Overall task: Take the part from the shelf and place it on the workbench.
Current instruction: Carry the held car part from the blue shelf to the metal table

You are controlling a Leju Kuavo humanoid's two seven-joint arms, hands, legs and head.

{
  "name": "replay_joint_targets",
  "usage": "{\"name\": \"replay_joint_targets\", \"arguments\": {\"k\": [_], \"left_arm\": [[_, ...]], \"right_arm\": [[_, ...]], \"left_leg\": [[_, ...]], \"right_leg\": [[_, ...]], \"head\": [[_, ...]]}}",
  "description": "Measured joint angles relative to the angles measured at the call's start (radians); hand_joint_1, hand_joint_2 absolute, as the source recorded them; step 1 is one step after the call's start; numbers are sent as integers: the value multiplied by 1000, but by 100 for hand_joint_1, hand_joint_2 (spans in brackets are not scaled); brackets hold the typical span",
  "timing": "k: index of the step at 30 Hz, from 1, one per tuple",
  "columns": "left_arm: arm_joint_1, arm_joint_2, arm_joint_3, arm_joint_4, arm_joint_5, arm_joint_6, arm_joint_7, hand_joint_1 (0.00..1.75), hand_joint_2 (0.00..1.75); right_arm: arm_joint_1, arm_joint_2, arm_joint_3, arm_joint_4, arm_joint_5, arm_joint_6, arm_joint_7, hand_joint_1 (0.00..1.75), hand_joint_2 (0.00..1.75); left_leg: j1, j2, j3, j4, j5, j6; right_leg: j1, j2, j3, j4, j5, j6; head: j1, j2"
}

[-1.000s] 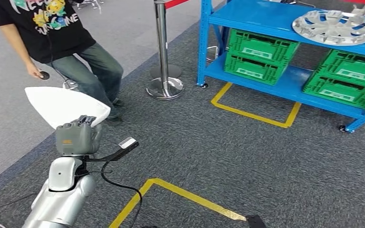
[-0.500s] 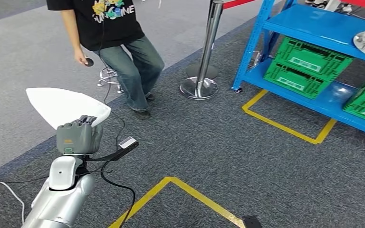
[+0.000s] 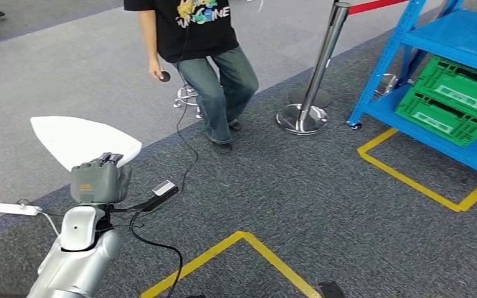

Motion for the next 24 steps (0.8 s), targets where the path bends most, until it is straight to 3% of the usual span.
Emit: {"name": "replay_joint_targets", "arguments": {"k": [1, 2, 4, 6, 7, 9, 11, 13, 14, 15, 16, 18, 20, 22, 24], "left_arm": [[2, 1, 0, 0, 0, 0, 1, 175, 175], [2, 1, 1, 0, 0, 0, 1, 175, 175], [0, 2, 1, 0, 0, 0, 2, 175, 175], [-4, 1, 1, 0, 0, 0, 2, 175, 175], [-4, 1, 1, 0, 0, 0, 2, 175, 175], [-3, 2, 2, 0, 1, 1, 2, 175, 175], [-4, 2, 4, -1, 4, 2, 2, 175, 175], [-5, 0, 5, -1, 16, 6, 0, 175, 175], [-3, -1, 7, -1, 28, 9, -4, 175, 175], [0, -2, 10, -1, 43, 13, -10, 175, 175], [2, -2, 15, -1, 63, 20, -19, 175, 175], [7, -2, 27, -6, 103, 35, -39, 175, 175], [7, -3, 39, -15, 133, 47, -54, 175, 175], [9, -4, 51, -27, 156, 54, -62, 175, 175], [15, -2, 63, -34, 169, 56, -68, 175, 175]], "right_arm": [[0, 0, 0, 0, 0, 0, 0, 0, 0], [0, 0, 0, 0, 0, 0, 0, 0, 0], [-1, 1, 0, 0, 0, 0, 0, 0, 0], [-2, 2, 0, 0, 0, 0, 0, 0, 0], [-3, 2, 0, 0, 0, 0, 0, 0, 0], [-4, 2, 0, 0, 1, 1, 0, 0, 0], [-6, 3, 0, 0, 2, 1, 0, 0, 0], [-6, 3, 0, 0, 3, 2, 0, 0, 0], [-4, 3, 0, 0, 4, 2, 1, 0, 0], [-2, 3, 0, 0, 6, 3, 2, 0, 0], [0, 3, 0, 0, 8, 3, 3, 0, 0], [1, 3, 0, 0, 13, 4, 3, 0, 0], [0, 3, 0, 0, 17, 5, 4, 0, 0], [0, 4, 0, 1, 19, 5, 4, 0, 0], [-2, 5, 0, 2, 21, 6, 4, 0, 0]], "left_leg": [[1, 2, 2, -6, 16, 1], [0, 8, 25, -50, 47, 4], [-11, 56, 101, -187, 106, 20], [-26, 103, 142, -269, 122, 37], [-31, 106, 144, -276, 117, 42], [-28, 78, 144, -284, 121, 51], [-21, 51, 148, -292, 126, 61], [-17, 25, 150, -294, 127, 68], [-16, 10, 150, -294, 127, 69], [-16, -5, 150, -294, 127, 69], [-16, -20, 151, -293, 127, 69], [-13, -49, 153, -289, 125, 65], [-11, -74, 149, -280, 121, 55], [-10, -96, 138, -273, 123, 42], [-6, -109, 130, -269, 125, 32]], "right_leg": [[1, -13, 2, 0, -2, 0], [3, -26, 5, 0, -5, 0], [8, -49, 13, 1, -11, 4], [14, -70, 18, 2, -19, 12], [17, -81, 19, 2, -21, 17], [17, -96, 23, 2, -30, 26], [13, -54, 5, 48, -63, 34], [9, 5, -57, 174, -123, 39], [7, 17, -95, 244, -146, 41], [7, 21, -123, 288, -153, 43], [5, 23, -135, 297, -139, 44], [-1, 34, -102, 197, -61, 48], [-11, 77, -48, 72, -7, 51], [-14, 104, -26, 28, -4, 47], [-11, 88, -22, 26, -2, 36]], "head": [[0, 0], [0, 0], [0, 0], [2, 0], [2, 0], [3, 0], [7, 0], [13, 0], [15, 0], [16, 0], [16, 0], [16, 0], [15, 0], [15, 0], [15, 0]]}}
